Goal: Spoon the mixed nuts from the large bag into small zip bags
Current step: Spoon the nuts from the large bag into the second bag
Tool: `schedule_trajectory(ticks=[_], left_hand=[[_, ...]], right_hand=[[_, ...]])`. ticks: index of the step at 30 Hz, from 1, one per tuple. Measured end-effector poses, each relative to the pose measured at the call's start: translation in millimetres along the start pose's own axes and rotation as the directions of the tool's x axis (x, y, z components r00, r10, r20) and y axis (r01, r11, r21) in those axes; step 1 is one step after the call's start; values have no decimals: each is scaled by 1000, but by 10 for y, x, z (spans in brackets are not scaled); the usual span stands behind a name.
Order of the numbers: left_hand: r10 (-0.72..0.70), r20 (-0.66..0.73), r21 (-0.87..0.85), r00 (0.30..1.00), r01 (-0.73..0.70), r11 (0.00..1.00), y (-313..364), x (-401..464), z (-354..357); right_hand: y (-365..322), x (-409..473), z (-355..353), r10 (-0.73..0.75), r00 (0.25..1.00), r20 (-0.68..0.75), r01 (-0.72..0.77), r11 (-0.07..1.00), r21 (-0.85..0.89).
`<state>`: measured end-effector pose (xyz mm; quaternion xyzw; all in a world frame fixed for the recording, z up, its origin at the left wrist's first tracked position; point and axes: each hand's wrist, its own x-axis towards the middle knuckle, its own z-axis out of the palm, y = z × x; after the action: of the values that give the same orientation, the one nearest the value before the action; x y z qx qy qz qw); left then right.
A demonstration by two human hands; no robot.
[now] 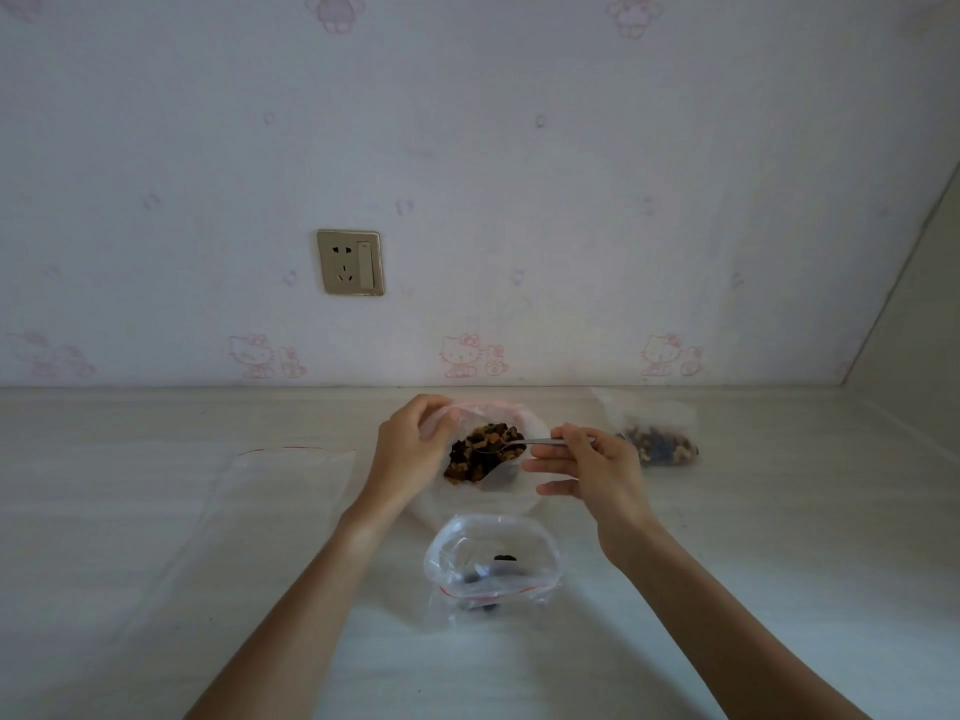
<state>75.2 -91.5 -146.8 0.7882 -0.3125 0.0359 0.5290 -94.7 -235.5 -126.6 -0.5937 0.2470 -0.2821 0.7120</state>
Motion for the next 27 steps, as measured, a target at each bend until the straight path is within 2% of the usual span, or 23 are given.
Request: schedule_trajectory(ticks=[4,12,15,18,21,24,25,27], left_hand=[[5,-24,26,1000,-4,1000,70,-86,-144],[187,-71,166,980,-173,971,264,-605,-431],[39,86,198,996,-55,979,310,-836,-507],[-120,217,240,969,66,969,315,-995,-517],[-141,267,215,953,84,973,361,-1059,-499],[-76,243,219,967,22,975,418,-1042,-499],[-53,238,217,970,0,976,441,-1031,-497],[-14,238,202,971,-35,979,473,-1014,-487]], right_hand=[[-124,-53,-49,-28,1000,13,28,1000,13],[-307,-353,-240,-62,995,82,54,994,91],[-291,-502,-340,-58,992,115,49,995,83],[-233,-633,-418,-33,987,157,29,999,27],[-155,-721,-441,-34,978,204,45,998,-49],[-103,-769,-412,-134,945,297,193,965,-179],[-95,-784,-398,-189,917,350,285,926,-246],[-104,-827,-384,-302,818,489,513,768,-384]])
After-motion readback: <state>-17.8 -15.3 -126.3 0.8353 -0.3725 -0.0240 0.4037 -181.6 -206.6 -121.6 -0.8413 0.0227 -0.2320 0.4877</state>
